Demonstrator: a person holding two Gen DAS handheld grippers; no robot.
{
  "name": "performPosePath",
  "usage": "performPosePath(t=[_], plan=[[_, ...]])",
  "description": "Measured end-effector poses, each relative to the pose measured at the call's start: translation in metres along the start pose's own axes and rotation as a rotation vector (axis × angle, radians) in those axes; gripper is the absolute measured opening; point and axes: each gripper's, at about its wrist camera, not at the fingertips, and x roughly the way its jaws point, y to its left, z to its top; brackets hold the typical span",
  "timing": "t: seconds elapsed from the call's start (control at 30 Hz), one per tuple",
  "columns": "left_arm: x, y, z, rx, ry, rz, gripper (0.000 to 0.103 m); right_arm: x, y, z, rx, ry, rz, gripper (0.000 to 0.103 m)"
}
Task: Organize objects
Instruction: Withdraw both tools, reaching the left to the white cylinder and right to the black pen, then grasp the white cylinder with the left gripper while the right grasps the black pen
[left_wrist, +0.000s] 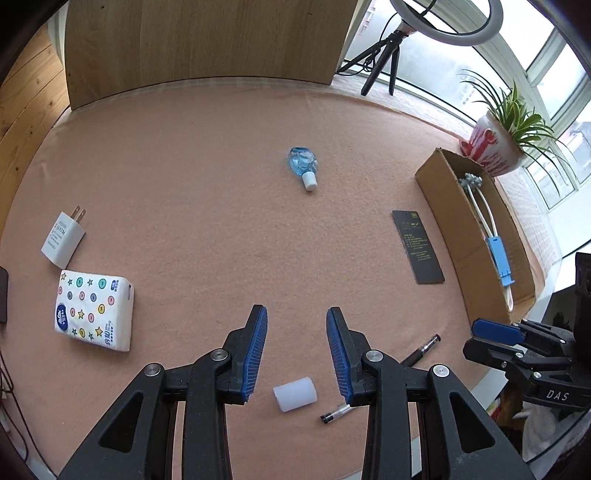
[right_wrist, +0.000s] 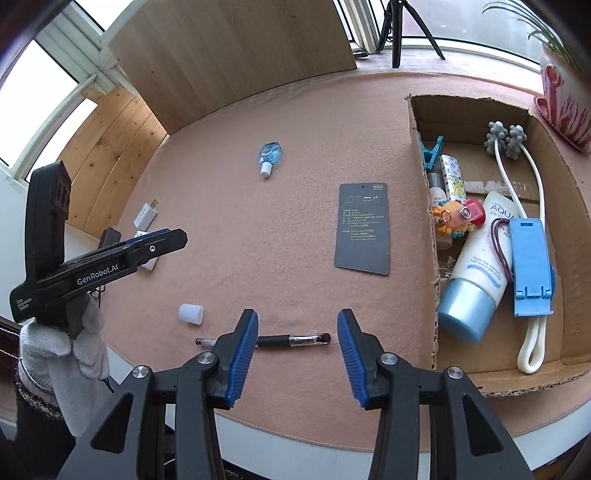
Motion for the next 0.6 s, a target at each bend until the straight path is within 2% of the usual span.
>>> performPosePath(t=[0.1,0.2,0.37,0.6], plan=[[0.003,0.004,-0.014,0.064,0.033,-0.022,0.036,0.017,0.004,-0.011,0.058,0.040,-0.004,0.041],[0.012,0.010,-0.027,0.114,0.067,-0.054,0.044,0.034,0.004,-0.019,0.138,0.081,0.002,0.041],[0.023,0.015,-0.039,0.171,0.103,-0.085,0.044,0.054,-0.006,-0.024,0.283,0.115,0.023,0.041],[0.025,0.005,-0.048,0.296,0.103,-0.106,0.044,0.059,-0.001,-0.024,0.370,0.081,0.001,0.040]])
